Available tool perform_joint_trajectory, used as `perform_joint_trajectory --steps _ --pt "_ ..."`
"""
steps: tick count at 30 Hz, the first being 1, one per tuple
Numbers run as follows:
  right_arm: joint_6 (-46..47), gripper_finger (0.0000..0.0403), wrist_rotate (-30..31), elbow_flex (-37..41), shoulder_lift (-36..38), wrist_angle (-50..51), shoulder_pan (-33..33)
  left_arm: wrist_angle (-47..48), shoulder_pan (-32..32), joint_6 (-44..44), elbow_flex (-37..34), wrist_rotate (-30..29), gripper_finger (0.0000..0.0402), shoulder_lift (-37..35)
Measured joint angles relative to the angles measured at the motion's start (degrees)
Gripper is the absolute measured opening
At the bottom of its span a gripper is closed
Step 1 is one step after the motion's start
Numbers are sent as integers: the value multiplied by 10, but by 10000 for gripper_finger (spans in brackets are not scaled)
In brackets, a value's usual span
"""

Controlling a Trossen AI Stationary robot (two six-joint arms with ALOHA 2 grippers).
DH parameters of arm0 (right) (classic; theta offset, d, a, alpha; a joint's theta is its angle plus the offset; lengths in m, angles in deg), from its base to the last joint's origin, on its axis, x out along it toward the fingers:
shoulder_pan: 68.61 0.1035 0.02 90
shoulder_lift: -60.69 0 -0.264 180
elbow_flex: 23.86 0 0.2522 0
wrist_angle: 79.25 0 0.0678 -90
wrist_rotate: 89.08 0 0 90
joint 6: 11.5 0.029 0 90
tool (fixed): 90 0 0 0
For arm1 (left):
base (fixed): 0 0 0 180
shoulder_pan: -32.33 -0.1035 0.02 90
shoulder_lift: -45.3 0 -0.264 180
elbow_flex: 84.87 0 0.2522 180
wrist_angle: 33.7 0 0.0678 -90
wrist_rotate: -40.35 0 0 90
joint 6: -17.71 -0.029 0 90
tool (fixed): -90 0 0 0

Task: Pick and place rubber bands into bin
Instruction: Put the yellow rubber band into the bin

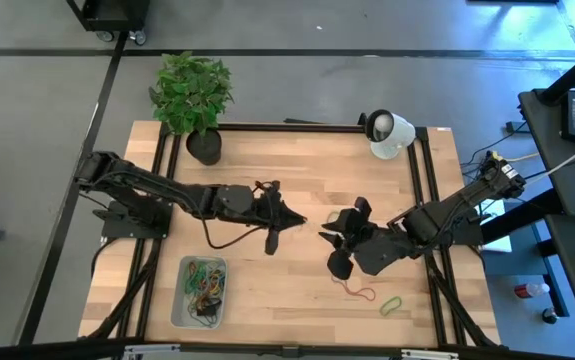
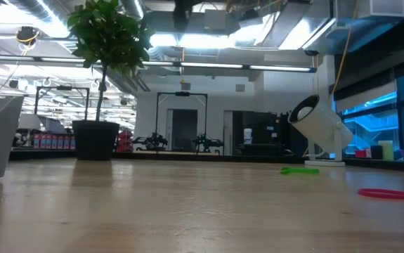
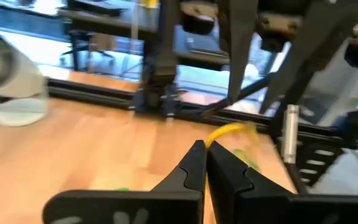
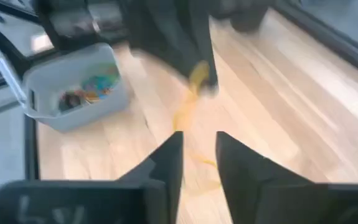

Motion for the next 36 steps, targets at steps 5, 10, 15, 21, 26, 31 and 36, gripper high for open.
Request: perform_joint_trajectory --steps 5,10,15,21,26,31,36 --pt "51 139 0 40 0 25 6 60 20 0 0 -57 2 -37" --pt "113 151 -27 121 0 -7 21 162 63 29 9 -148 2 -67" --pt "170 152 -66 212 0 -100 48 350 137 87 78 -278 2 -72" --pt "195 152 -78 285 0 -233 74 611 223 284 176 -316 2 -73" --pt "198 152 -80 300 0 -283 81 780 293 487 226 -291 2 -73" --pt "197 152 -84 300 0 -303 88 915 352 676 236 -218 2 -73" --pt "198 152 -85 300 0 -306 97 992 391 816 236 -144 2 -66"
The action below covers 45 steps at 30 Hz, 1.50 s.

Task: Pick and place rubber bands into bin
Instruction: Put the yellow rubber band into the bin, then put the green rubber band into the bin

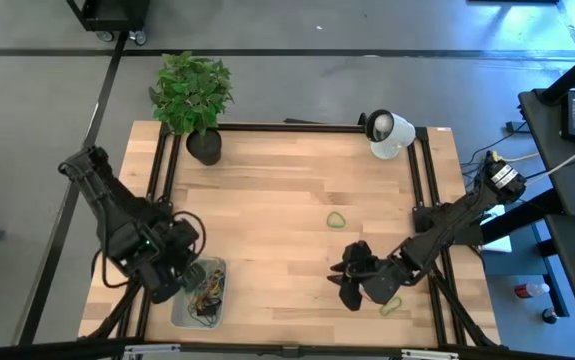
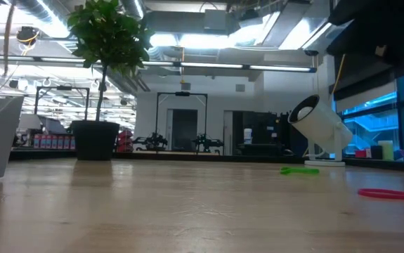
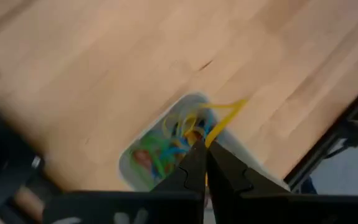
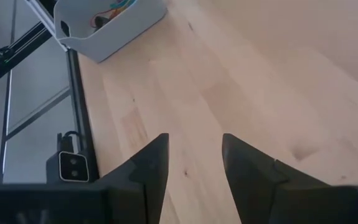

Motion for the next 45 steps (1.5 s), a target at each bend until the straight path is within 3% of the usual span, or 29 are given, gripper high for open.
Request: perform_joint_trajectory --steps 5,15,28,34,41,45 --pt "1 152 0 0 0 0 6 15 21 54 0 48 2 24" --pt "1 152 0 0 0 0 6 16 37 72 0 132 2 113" --pt "-1 152 -3 0 0 1 8 -45 33 41 0 166 9 244" --pt "0 152 -6 0 0 1 17 -56 24 39 0 207 58 266" --pt "1 152 -5 0 0 1 21 -58 18 39 0 207 134 241" --pt "1 152 -5 0 0 1 21 -58 9 25 0 192 158 217"
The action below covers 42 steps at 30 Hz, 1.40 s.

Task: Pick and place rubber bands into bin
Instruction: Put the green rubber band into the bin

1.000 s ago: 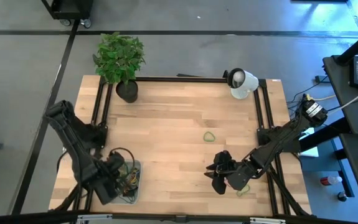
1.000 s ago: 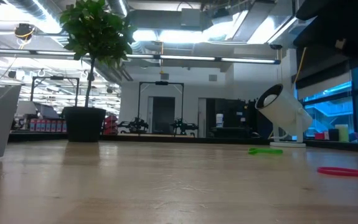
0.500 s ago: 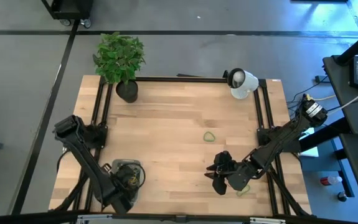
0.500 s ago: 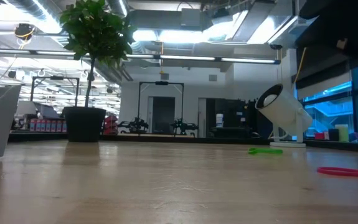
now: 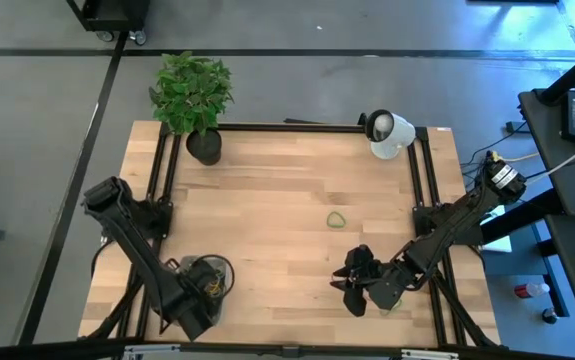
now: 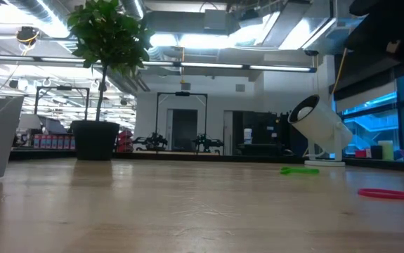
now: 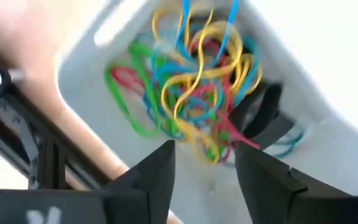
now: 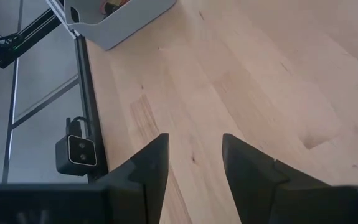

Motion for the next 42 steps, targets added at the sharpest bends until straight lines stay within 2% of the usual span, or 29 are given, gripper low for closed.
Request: perform_joint_trajectory --steps 4,7,11,16,20,26,33,37,42 --pt "-1 152 0 0 0 0 0 -6 -18 -40 0 -83 162 -25" --pt "-1 152 0 0 0 0 0 -47 -40 -130 0 -149 152 -41" --pt "-1 152 0 0 0 0 0 -106 -89 -255 0 -194 133 -50" --pt "2 148 -26 0 0 3 0 -210 -166 -393 0 -165 122 -50" --pt "47 121 -70 -1 0 40 0 -269 -218 -493 0 -135 116 -50" --pt "120 70 -113 -1 0 103 0 -283 -263 -643 0 -76 105 -50" --pt "165 28 -116 -3 0 106 -7 -282 -278 -778 -10 -74 89 -61" --pt "180 5 -116 -34 -14 137 -24 -288 -284 -810 -75 -74 77 -114" --pt "179 4 -116 -111 -68 233 -59 -315 -300 -811 -196 -74 66 -236"
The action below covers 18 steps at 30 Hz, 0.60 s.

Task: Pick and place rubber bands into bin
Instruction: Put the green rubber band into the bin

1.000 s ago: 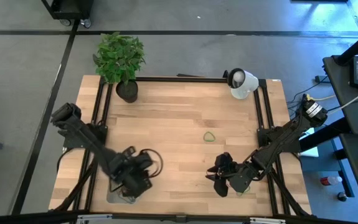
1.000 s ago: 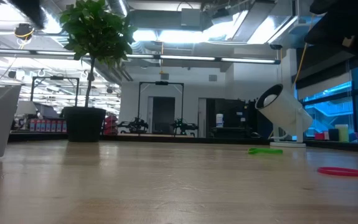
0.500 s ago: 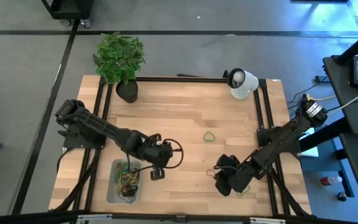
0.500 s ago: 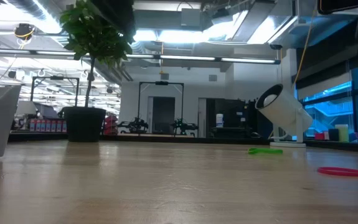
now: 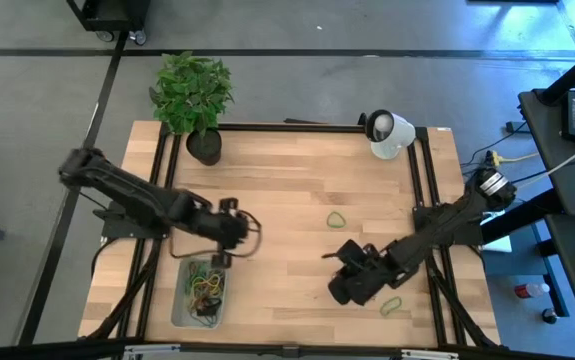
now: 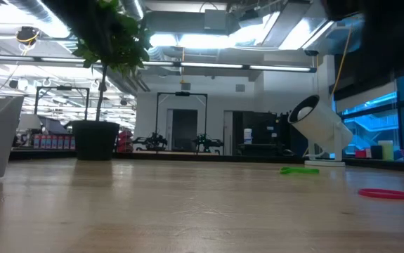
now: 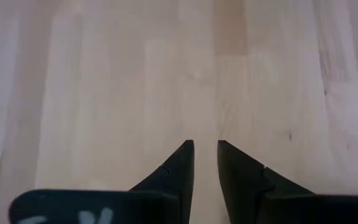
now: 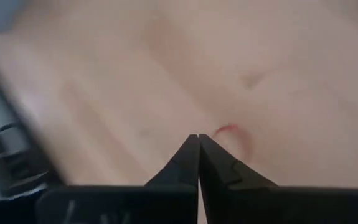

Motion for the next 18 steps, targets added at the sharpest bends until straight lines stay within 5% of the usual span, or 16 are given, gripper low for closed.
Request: perform_joint_trajectory --steps 8,18 --pt "-1 21 -4 -102 -81 208 -100 -44 -24 6 -135 -1 57 -188" --pt "-17 125 -28 -102 -127 225 -270 -41 -29 33 -185 5 56 -282"
